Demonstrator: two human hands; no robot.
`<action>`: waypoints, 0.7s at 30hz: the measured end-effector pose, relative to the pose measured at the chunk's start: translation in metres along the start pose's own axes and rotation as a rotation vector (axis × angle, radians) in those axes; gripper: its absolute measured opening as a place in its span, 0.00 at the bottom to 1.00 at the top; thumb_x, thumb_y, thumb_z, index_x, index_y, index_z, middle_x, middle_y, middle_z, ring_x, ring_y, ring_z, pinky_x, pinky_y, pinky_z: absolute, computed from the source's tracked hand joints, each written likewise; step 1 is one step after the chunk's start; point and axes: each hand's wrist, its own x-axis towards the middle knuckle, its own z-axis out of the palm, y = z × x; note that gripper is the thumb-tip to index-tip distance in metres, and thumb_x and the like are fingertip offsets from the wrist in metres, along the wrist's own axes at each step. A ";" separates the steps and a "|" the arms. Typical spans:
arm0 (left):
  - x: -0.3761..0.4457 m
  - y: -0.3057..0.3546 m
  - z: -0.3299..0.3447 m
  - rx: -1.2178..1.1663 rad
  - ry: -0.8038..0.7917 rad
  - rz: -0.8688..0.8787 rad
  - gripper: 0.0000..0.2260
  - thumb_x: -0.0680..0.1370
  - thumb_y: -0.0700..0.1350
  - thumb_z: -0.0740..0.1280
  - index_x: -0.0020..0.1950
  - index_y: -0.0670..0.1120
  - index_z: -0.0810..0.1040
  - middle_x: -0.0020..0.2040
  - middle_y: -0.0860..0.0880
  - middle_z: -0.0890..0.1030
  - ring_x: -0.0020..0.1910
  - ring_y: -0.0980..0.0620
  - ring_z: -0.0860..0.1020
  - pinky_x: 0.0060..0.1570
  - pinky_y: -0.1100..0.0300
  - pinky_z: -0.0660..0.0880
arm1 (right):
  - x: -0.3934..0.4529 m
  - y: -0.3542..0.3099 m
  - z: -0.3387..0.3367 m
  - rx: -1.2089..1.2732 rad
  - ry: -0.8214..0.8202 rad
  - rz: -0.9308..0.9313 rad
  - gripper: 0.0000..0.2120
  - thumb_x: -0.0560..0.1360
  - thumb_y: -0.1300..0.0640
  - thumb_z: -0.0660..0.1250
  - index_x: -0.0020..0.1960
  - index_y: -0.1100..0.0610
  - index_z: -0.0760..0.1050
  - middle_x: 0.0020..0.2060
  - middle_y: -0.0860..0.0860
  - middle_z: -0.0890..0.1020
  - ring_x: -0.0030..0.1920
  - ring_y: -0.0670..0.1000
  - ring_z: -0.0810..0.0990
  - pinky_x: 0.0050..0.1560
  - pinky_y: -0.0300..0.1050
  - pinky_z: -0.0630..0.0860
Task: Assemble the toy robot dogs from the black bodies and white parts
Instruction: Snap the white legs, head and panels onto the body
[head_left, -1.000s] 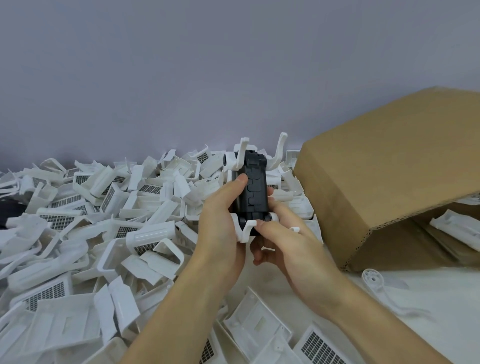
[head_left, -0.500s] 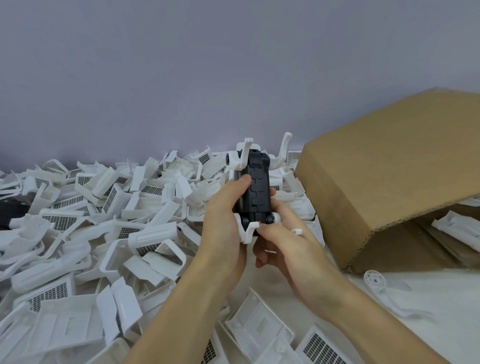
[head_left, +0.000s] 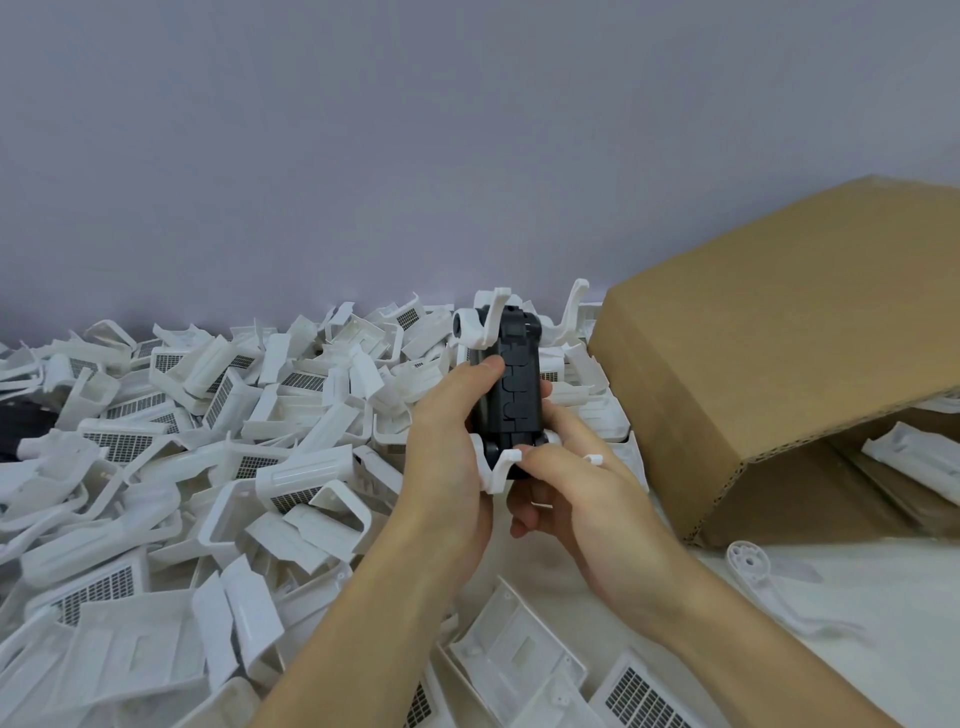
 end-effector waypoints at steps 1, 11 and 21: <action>0.000 0.000 0.000 0.002 -0.001 -0.002 0.17 0.79 0.52 0.62 0.36 0.50 0.85 0.41 0.46 0.83 0.34 0.43 0.76 0.26 0.61 0.64 | 0.000 0.000 0.000 0.000 -0.005 -0.001 0.21 0.69 0.52 0.62 0.62 0.43 0.77 0.33 0.44 0.78 0.32 0.47 0.71 0.38 0.43 0.74; 0.000 0.001 0.000 -0.060 0.023 0.013 0.14 0.79 0.50 0.64 0.40 0.47 0.85 0.43 0.45 0.85 0.34 0.47 0.78 0.24 0.59 0.70 | -0.002 0.002 -0.001 -0.040 0.010 0.027 0.21 0.67 0.51 0.63 0.57 0.35 0.78 0.35 0.50 0.75 0.36 0.48 0.73 0.46 0.51 0.73; 0.002 -0.002 0.000 -0.011 0.055 0.017 0.12 0.79 0.50 0.65 0.50 0.42 0.82 0.45 0.43 0.83 0.41 0.43 0.78 0.29 0.57 0.70 | -0.002 -0.002 0.002 -0.056 0.060 0.010 0.19 0.71 0.39 0.65 0.60 0.40 0.78 0.35 0.42 0.78 0.33 0.47 0.73 0.40 0.44 0.74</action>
